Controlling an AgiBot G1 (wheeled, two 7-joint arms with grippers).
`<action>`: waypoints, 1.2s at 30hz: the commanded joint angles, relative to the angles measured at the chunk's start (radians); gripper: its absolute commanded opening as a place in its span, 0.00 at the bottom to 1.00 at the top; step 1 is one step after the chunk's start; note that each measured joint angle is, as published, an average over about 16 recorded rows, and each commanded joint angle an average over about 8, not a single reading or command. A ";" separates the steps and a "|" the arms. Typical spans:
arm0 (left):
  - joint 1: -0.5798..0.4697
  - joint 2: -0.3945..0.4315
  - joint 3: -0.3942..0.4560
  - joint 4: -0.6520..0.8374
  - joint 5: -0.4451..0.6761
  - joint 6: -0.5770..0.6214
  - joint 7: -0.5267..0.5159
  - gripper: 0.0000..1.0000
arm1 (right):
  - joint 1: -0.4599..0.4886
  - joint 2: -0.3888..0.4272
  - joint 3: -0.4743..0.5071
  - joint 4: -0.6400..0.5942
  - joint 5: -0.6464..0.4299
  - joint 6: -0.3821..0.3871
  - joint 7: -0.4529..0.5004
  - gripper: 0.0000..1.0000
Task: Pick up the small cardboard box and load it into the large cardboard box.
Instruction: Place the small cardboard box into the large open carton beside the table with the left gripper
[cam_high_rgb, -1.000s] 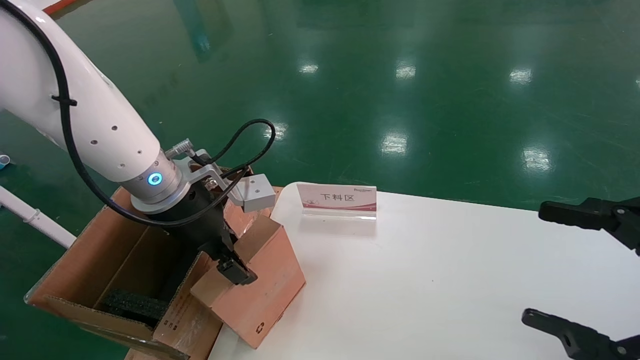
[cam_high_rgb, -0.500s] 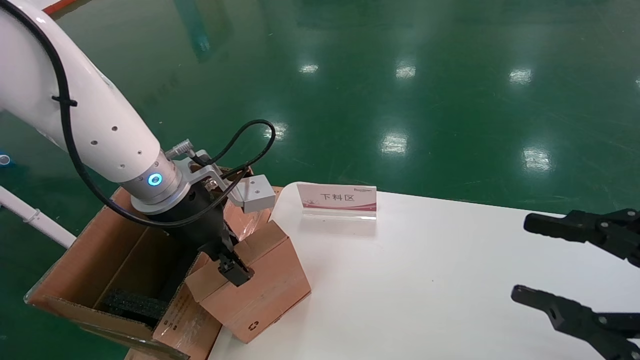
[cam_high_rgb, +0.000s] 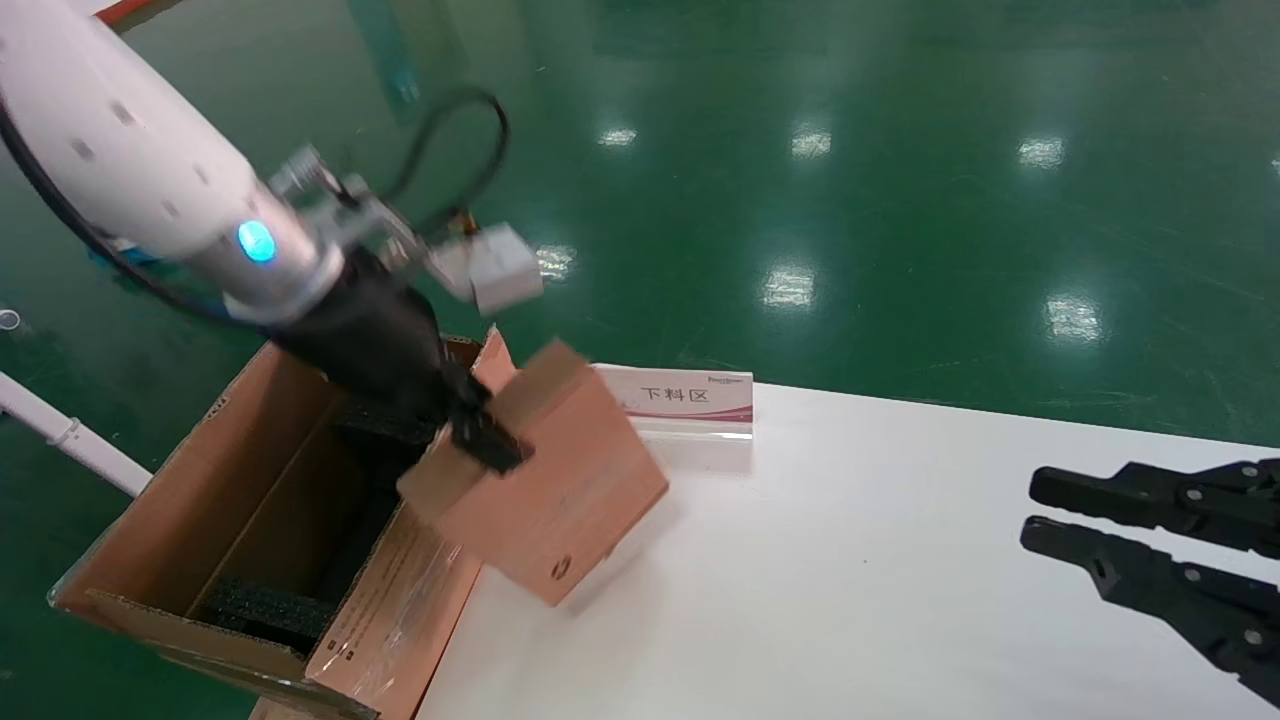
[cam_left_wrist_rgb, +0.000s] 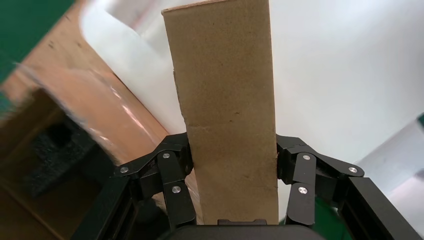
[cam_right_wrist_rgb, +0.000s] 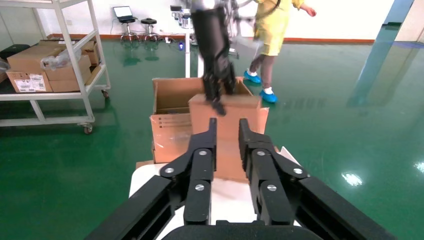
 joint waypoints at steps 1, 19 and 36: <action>-0.027 -0.001 -0.017 0.034 -0.017 0.009 0.003 0.00 | 0.000 0.000 0.000 0.000 0.000 0.000 0.000 0.00; -0.345 0.046 0.049 0.474 -0.010 0.091 0.201 0.00 | 0.000 0.000 -0.001 0.000 0.001 0.000 -0.001 0.92; -0.548 0.038 0.457 0.483 -0.050 0.096 0.345 0.00 | 0.001 0.001 -0.002 0.000 0.002 0.001 -0.001 1.00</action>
